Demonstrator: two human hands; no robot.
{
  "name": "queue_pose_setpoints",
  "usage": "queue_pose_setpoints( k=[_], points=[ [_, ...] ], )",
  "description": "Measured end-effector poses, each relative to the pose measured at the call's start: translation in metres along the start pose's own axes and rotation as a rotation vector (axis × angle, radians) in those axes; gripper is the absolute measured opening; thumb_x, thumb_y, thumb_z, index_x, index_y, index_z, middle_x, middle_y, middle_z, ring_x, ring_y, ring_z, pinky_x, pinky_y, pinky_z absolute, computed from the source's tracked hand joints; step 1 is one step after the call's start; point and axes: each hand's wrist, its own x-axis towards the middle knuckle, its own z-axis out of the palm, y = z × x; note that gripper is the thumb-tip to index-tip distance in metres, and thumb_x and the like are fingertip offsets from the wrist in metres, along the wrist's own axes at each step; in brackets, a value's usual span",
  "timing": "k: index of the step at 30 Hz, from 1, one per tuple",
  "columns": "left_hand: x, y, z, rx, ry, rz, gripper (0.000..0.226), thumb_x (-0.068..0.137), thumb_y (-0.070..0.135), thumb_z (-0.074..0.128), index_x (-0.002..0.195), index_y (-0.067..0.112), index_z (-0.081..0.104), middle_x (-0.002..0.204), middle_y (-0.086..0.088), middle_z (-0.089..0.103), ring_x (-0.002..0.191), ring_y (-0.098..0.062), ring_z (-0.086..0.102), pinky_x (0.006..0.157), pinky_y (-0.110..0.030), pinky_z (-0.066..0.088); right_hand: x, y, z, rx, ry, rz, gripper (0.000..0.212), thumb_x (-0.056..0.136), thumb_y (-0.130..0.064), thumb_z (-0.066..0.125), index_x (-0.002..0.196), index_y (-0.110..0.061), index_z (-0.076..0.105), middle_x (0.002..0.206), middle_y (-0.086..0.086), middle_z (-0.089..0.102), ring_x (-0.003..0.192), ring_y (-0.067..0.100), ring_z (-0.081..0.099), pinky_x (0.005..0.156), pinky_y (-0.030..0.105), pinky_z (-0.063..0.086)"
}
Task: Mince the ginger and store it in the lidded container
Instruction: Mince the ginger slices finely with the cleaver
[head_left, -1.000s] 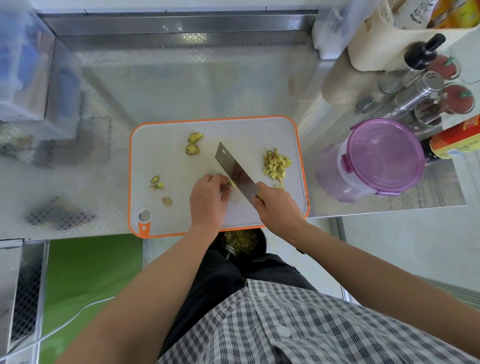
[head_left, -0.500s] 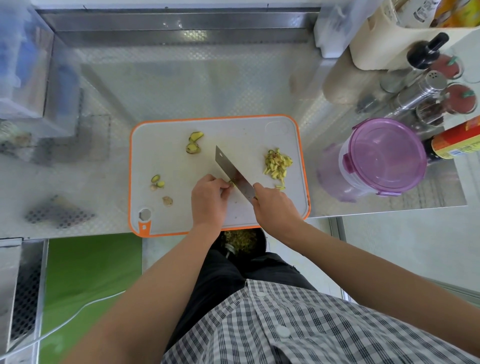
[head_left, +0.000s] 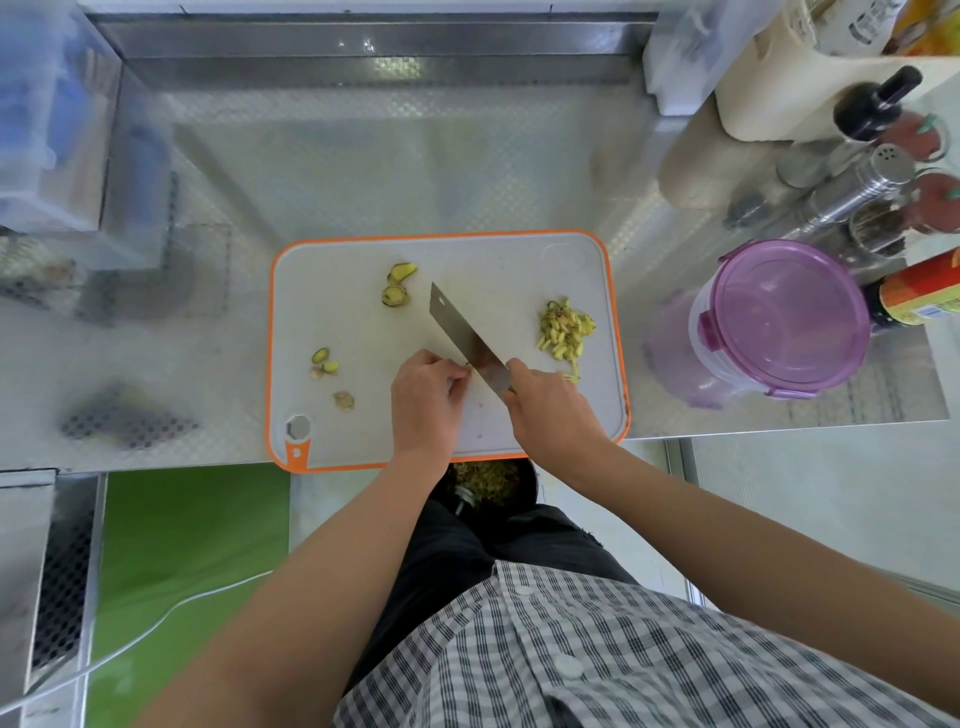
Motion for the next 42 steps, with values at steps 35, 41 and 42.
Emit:
queue_pose_setpoints(
  k=[35,41,42],
  points=[
    [0.001,0.004,-0.005,0.099,-0.021,-0.056,0.006,0.083,0.014,0.071,0.086,0.012,0.075,0.086,-0.004,0.071,0.077,-0.019,0.063,0.067,-0.013,0.03,0.005,-0.004,0.0,-0.002,0.037,-0.037,0.008,0.099,-0.016,0.039,0.104,-0.01,0.04,0.077,0.004,0.044,0.07,0.029,0.048,0.059,0.038,0.039],
    [0.001,0.002,-0.005,0.108,-0.02,-0.045,0.009,0.082,0.009,0.07,0.086,0.012,0.076,0.086,-0.005,0.071,0.075,-0.02,0.063,0.068,-0.015,0.033,-0.001,-0.004,-0.001,-0.026,-0.018,-0.036,0.005,0.098,-0.014,0.04,0.102,-0.011,0.04,0.077,0.004,0.045,0.069,0.027,0.047,0.057,0.035,0.035],
    [0.001,0.002,-0.004,0.105,-0.02,-0.047,0.009,0.082,0.008,0.07,0.086,0.012,0.076,0.086,-0.005,0.071,0.075,-0.02,0.063,0.068,-0.015,0.033,-0.002,-0.004,-0.001,-0.024,-0.024,-0.031,0.005,0.098,-0.014,0.04,0.102,-0.011,0.041,0.077,0.004,0.045,0.069,0.026,0.046,0.057,0.035,0.035]
  ],
)
